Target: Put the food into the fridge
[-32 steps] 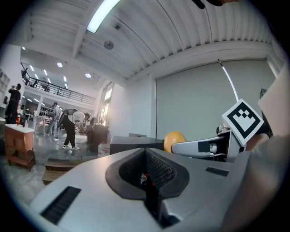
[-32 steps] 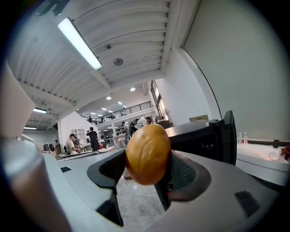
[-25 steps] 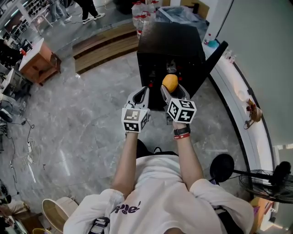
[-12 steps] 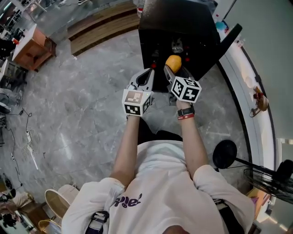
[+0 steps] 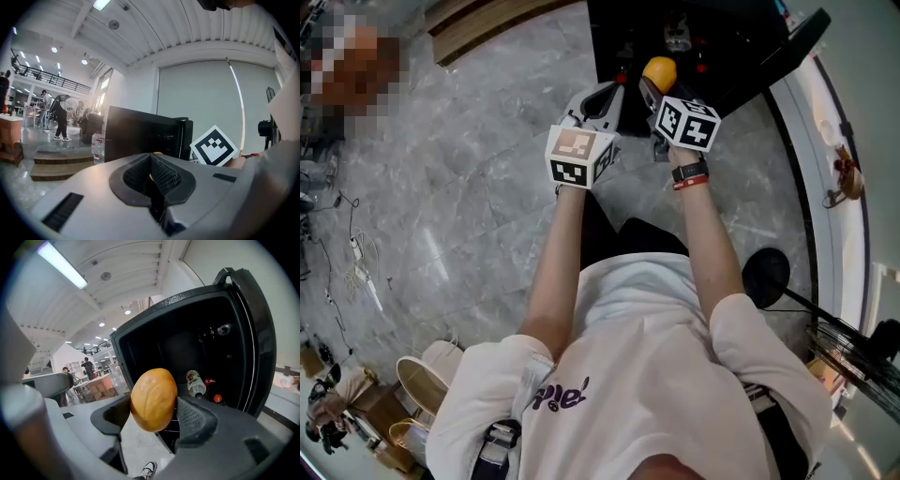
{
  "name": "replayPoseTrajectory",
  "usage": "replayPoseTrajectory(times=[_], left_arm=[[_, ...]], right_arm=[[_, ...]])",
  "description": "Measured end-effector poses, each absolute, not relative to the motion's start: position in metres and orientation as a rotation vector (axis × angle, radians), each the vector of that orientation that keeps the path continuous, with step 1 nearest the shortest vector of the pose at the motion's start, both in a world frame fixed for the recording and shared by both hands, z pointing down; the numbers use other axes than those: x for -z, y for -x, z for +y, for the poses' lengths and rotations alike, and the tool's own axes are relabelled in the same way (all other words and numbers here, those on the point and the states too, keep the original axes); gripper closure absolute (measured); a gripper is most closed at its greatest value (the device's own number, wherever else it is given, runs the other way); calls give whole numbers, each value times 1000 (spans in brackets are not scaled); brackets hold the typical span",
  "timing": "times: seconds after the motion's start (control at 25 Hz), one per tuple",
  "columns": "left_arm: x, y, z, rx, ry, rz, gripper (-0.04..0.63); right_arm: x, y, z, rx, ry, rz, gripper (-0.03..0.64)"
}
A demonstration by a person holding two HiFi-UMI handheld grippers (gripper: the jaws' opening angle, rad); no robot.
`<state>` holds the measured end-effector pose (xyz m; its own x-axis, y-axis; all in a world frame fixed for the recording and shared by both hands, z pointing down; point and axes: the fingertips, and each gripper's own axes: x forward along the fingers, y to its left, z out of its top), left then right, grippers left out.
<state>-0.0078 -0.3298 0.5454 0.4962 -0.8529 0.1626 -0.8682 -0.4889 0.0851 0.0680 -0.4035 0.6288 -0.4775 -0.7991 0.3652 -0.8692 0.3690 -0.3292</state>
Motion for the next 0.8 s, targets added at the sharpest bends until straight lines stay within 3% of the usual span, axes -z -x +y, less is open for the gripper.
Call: replayPoseTrajectory(times=[0.8], left_arm=[[-628,20,-400,-157,-2577,-1455,577]], right_arm=[[-747,-56,-520,-653,-1507,-2351,308]])
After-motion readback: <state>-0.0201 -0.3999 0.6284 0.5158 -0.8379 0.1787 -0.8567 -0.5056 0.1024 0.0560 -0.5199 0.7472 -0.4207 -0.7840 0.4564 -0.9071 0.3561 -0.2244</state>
